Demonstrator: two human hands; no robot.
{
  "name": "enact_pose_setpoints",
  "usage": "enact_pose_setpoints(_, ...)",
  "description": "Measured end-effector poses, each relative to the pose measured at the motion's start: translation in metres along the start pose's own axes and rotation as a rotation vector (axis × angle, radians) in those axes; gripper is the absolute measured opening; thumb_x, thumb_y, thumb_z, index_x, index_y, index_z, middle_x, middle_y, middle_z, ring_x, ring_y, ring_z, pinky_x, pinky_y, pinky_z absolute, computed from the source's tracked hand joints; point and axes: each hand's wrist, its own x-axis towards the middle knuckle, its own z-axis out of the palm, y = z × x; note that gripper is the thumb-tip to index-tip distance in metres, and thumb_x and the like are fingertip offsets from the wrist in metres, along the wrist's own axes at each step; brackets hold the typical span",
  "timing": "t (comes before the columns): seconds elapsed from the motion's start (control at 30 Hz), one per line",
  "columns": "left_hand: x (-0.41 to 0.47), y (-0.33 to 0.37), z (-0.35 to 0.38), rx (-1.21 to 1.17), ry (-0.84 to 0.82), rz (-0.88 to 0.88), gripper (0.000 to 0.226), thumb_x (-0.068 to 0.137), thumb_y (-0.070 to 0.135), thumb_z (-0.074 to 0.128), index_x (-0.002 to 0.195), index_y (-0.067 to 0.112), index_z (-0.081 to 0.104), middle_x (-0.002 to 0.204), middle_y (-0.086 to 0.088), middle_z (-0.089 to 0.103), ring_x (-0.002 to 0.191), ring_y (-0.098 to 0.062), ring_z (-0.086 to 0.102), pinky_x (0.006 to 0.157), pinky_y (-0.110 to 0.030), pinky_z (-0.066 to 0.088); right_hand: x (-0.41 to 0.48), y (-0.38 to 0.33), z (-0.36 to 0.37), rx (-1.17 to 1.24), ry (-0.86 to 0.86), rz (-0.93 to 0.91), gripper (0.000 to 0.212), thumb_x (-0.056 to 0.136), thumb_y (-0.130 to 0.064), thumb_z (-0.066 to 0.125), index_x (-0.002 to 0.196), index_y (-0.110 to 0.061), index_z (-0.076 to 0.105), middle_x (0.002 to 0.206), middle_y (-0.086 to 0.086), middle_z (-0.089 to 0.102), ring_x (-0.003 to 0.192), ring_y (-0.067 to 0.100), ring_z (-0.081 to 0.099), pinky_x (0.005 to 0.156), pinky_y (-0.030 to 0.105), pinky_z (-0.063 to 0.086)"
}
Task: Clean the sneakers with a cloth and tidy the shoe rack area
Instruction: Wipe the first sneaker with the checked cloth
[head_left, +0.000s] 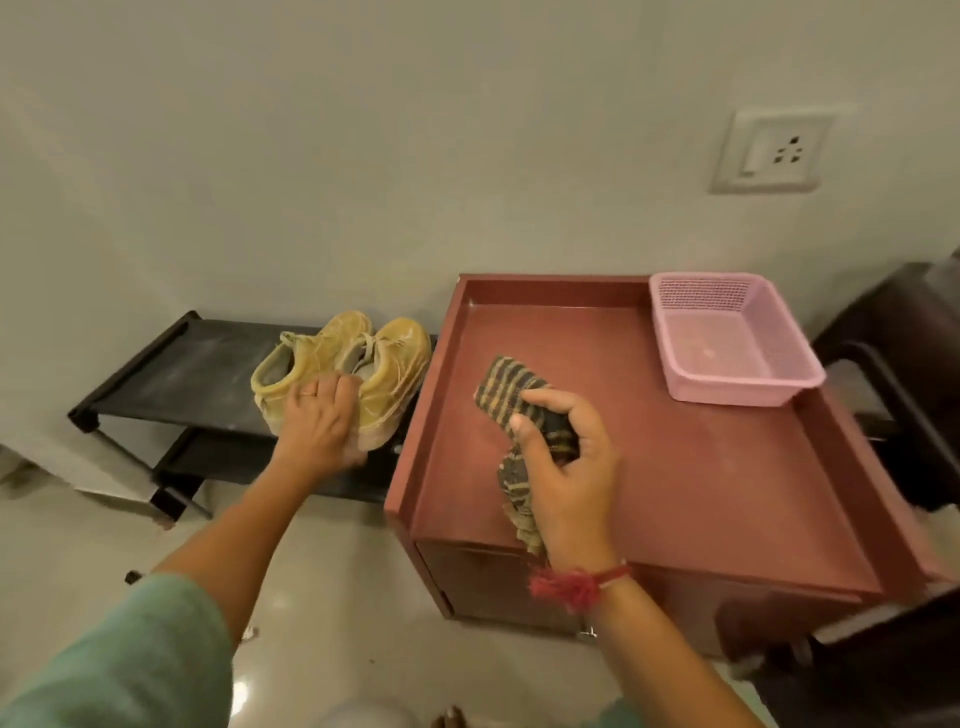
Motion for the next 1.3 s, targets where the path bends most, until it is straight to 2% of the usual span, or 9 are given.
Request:
enact_pose_setpoints(0.17, 0.005, -0.003, -0.096, -0.125, 0.045, 0.034, 0.093, 0.043, 0.046, 0.075, 0.121, 0.007, 0.04, 0.107, -0.014, 0.046, 0.092, -0.036, 0.051, 0.078, -0.046, 0.047, -0.008, -0.012, -0.028, -0.281, 0.016, -0.245, 0.023, 0.08, 0.0, 0.065, 0.09, -0.02, 0.064, 0.093, -0.019, 0.059, 0.089, 0.008, 0.056, 0.079, 0.027, 0.047)
enact_pose_setpoints(0.27, 0.011, 0.003, -0.16, -0.241, 0.075, 0.109, 0.097, 0.043, 0.044, 0.076, 0.125, 0.01, 0.036, 0.111, -0.007, 0.039, 0.094, -0.024, 0.045, 0.073, -0.038, 0.049, -0.003, -0.023, -0.033, -0.367, 0.061, -0.339, 0.019, 0.08, -0.001, 0.066, 0.089, -0.018, 0.064, 0.093, -0.013, 0.062, 0.085, 0.006, 0.052, 0.078, 0.026, 0.045)
enact_pose_setpoints(0.47, -0.011, 0.062, -0.232, -0.417, -0.013, 0.127, 0.111, 0.041, 0.055, 0.067, 0.14, 0.021, 0.029, 0.121, 0.004, 0.032, 0.106, -0.015, 0.042, 0.086, -0.03, 0.042, 0.0, -0.029, -0.056, -0.424, 0.066, -0.439, 0.022, 0.076, 0.005, 0.066, 0.088, -0.014, 0.066, 0.092, -0.005, 0.067, 0.084, 0.004, 0.049, 0.074, 0.029, 0.045)
enact_pose_setpoints(0.67, -0.032, 0.12, -0.21, -0.601, -0.093, 0.115, 0.101, 0.046, 0.038, 0.076, 0.136, 0.027, 0.033, 0.116, 0.009, 0.039, 0.104, -0.011, 0.046, 0.086, -0.031, 0.047, 0.021, -0.029, -0.091, -0.405, 0.205, -0.312, 0.02, 0.078, 0.002, 0.063, 0.09, -0.014, 0.064, 0.088, -0.012, 0.057, 0.08, 0.018, 0.056, 0.07, 0.017, 0.039)
enact_pose_setpoints(0.77, -0.038, 0.133, -0.194, -0.706, -0.079, 0.117, 0.104, 0.047, 0.033, 0.076, 0.14, 0.035, 0.029, 0.118, 0.015, 0.038, 0.106, -0.004, 0.042, 0.084, -0.02, 0.038, 0.028, -0.024, -0.095, -0.402, 0.213, -0.235, 0.023, 0.079, 0.001, 0.06, 0.095, -0.015, 0.063, 0.092, -0.01, 0.059, 0.084, 0.016, 0.058, 0.076, 0.027, 0.047)
enact_pose_setpoints(0.9, -0.045, 0.145, -0.175, -0.899, -0.022, 0.086, 0.11, 0.048, 0.032, 0.079, 0.14, 0.041, 0.02, 0.129, 0.018, 0.04, 0.119, -0.007, 0.045, 0.098, -0.028, 0.041, 0.032, -0.025, -0.098, -0.394, 0.212, -0.203, 0.026, 0.079, 0.001, 0.059, 0.093, -0.021, 0.059, 0.091, -0.012, 0.059, 0.085, 0.016, 0.059, 0.08, 0.035, 0.05)
enact_pose_setpoints(1.1, -0.046, 0.134, -0.155, -1.018, 0.152, 0.117, 0.082, 0.054, 0.038, 0.084, 0.122, 0.027, 0.038, 0.129, 0.015, 0.046, 0.124, -0.006, 0.047, 0.1, -0.027, 0.043, 0.042, -0.025, -0.082, -0.154, 0.244, 0.105, 0.044, 0.08, -0.001, 0.063, 0.107, -0.033, 0.046, 0.095, -0.009, 0.063, 0.09, 0.009, 0.063, 0.087, 0.043, 0.052)
enact_pose_setpoints(1.23, -0.042, 0.128, -0.149, -1.003, 0.205, 0.172, 0.08, 0.056, 0.037, 0.087, 0.123, 0.016, 0.048, 0.134, 0.004, 0.049, 0.128, -0.012, 0.046, 0.103, -0.035, 0.042, 0.044, -0.047, -0.074, -0.362, 0.104, -0.291, 0.037, 0.08, 0.001, 0.06, 0.106, -0.025, 0.063, 0.101, -0.005, 0.063, 0.099, 0.02, 0.059, 0.09, 0.042, 0.048)
enact_pose_setpoints(1.3, -0.044, 0.126, -0.147, -0.997, 0.206, 0.185, 0.088, 0.055, 0.033, 0.089, 0.13, 0.015, 0.045, 0.135, 0.007, 0.049, 0.125, -0.01, 0.048, 0.102, -0.032, 0.043, 0.041, -0.058, -0.067, -0.522, -0.016, -0.546, 0.037, 0.076, 0.006, 0.058, 0.105, -0.017, 0.066, 0.099, -0.005, 0.062, 0.096, 0.018, 0.056, 0.088, 0.032, 0.043)
